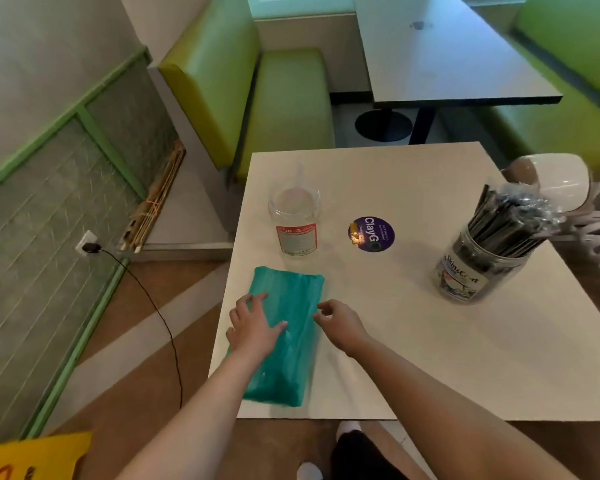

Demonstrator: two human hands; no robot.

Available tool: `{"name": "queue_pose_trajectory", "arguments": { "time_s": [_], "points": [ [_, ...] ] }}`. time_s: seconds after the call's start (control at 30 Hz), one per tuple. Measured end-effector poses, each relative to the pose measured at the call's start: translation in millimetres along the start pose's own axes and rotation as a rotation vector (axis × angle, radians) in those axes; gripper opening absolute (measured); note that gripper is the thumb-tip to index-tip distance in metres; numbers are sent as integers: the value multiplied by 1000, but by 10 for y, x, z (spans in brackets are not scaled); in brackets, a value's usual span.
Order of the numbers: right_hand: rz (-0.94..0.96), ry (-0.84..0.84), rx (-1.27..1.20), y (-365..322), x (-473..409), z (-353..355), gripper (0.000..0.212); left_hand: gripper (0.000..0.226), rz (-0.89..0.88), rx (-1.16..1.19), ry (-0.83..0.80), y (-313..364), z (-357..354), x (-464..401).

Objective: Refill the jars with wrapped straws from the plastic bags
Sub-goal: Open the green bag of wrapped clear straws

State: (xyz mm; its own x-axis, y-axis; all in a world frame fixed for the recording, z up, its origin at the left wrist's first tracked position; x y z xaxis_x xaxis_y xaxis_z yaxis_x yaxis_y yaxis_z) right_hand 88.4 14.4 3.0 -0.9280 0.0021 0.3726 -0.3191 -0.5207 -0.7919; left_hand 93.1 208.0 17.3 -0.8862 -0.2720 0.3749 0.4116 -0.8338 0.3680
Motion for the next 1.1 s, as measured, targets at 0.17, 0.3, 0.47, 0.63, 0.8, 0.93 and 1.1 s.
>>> {"name": "queue_pose_trajectory", "arguments": {
  "time_s": [0.17,0.3,0.47,0.63,0.8,0.93,1.1],
  "points": [
    [-93,-23,-150,109,-170,-134,51,91,52,130,-66,-27,-101,-138],
    [-177,2,-327,197,-316,-74,59,78,105,340,-108,82,-179,-300],
    [-245,67,-337,334,-381,190,32,119,159,446,-247,318,-385,-464],
    [-305,192,-425,354,-332,516,35,131,61,474,-308,677,-466,-469],
    [-286,360,-470,234,-210,832,37,124,-101,535,-314,1043,-363,-429],
    [-195,528,-557,84,-71,967,37,107,-296,603,-317,1287,-126,-333],
    [-52,657,-811,-243,77,952,54,115,-442,644,-314,1367,174,-353]
  ]
}}
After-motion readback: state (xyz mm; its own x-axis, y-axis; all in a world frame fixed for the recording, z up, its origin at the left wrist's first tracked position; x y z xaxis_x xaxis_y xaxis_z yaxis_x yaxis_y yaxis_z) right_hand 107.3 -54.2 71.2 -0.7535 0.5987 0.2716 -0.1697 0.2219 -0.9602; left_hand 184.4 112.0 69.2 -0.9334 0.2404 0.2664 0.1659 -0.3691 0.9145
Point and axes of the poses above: each hand's wrist, its own x-axis away from the middle knuckle, its own z-axis out of the back of the hand, y = z × x, the point moved 7 cm from there along -x, towards the middle knuckle, and after that the axes turned 8 degrees about z, right-handed, at the moved point
